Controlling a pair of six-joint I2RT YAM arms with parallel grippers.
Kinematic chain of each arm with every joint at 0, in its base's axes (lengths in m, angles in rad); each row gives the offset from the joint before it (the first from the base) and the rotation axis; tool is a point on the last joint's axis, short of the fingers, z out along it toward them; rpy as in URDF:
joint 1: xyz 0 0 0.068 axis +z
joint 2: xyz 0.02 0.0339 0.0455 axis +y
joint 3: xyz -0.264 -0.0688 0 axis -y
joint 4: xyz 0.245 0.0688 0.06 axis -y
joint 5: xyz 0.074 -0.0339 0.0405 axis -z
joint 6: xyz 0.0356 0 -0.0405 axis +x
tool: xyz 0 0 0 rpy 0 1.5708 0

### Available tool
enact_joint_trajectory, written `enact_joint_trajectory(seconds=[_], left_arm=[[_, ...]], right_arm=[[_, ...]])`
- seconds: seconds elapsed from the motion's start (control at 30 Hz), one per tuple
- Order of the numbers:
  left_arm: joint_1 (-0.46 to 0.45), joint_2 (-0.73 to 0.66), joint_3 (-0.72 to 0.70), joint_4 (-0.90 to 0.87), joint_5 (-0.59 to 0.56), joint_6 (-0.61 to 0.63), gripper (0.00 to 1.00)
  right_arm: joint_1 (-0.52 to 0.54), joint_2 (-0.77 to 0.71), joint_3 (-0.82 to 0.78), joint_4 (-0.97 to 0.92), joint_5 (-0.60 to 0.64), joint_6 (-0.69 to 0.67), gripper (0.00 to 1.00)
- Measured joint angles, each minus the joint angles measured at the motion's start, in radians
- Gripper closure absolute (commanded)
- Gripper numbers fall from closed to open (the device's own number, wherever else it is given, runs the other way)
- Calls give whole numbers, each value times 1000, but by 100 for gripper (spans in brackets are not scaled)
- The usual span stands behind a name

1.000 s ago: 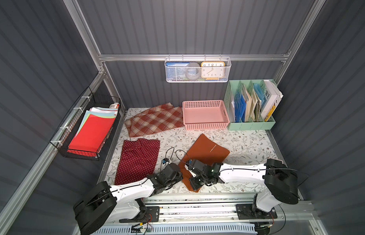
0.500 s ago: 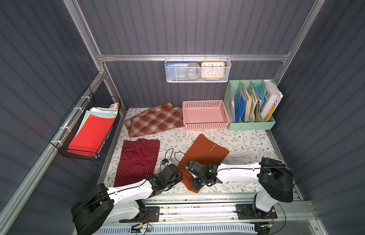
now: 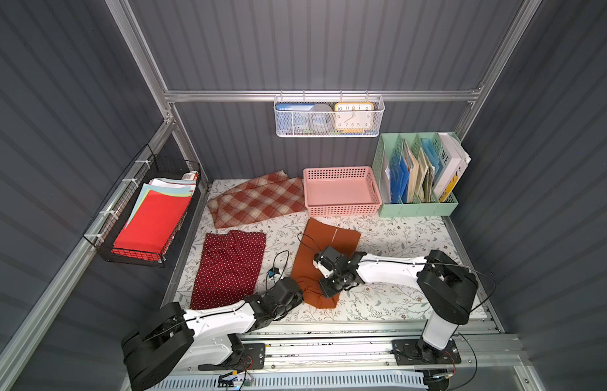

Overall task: Roll up the skirts
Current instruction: Roll the skirt at the center of the board.

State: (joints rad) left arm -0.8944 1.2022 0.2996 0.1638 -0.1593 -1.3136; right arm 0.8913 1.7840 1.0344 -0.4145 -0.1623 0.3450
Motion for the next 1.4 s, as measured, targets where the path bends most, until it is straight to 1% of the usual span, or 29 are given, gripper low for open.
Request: enact_joint_trajectory(seconds=[0.13,0.23,0.3,0.37,0.5,0.6,0.67,0.77,0.87,1.0,1.1,1.3,1.4], left_arm=[[-4,20,2,29,-19,-11,100],[-4,18,2,30,-34,-22,100],[-6,14,3,29,-45,-29,100],[-10,14,9,27,-56,-37,100],[-10,14,20,19,-66,-50,100],[-13,14,29,11,-70,-65,100],[-18,14,34,2,-76,-73,100],[-23,14,41,-14,-78,-85,100],[-24,12,50,-31,-78,-94,100],[-24,6,59,-53,-78,-105,100],[-24,4,59,-57,-75,-119,100],[-24,4,60,-59,-57,-139,100],[-24,4,60,-59,-50,-143,100]], right_arm=[[-32,28,35,-29,-30,-23,100],[-36,31,41,-40,-33,-29,100],[-36,25,39,-42,-28,-29,94],[-37,3,23,-49,-4,-26,86],[-32,-119,-34,-104,74,-12,80],[18,-256,-48,-138,135,-3,77],[70,-346,-51,-138,177,-3,74],[153,-440,-93,-113,232,-20,66],[226,-486,-155,-87,232,-33,66],[272,-489,-205,-17,150,-20,76],[301,-475,-225,48,110,-9,76],[360,-378,-225,138,100,-20,65],[364,-331,-225,161,135,-39,59]])
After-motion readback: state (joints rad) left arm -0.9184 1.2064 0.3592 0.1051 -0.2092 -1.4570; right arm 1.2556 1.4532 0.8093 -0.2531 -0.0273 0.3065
